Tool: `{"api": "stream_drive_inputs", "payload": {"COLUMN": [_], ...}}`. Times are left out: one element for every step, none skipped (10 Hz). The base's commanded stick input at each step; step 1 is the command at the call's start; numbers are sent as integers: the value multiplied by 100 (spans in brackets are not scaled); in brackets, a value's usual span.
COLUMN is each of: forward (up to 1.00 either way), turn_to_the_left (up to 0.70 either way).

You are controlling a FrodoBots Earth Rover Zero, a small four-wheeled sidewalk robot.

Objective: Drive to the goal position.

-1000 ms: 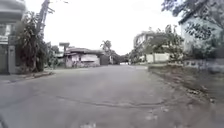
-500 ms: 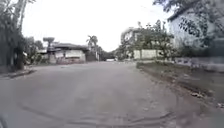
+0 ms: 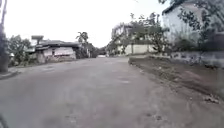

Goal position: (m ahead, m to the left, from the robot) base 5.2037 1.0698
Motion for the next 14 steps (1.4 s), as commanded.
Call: {"api": "stream_drive_inputs", "payload": {"forward": [100, 100, 100, 100, 100, 100, 100, 100, 100, 100, 100, 100, 100, 100], "turn_to_the_left": [0, 0, 0, 0, 0, 0, 0, 0, 0, 0, 0, 0, 0, 0]}}
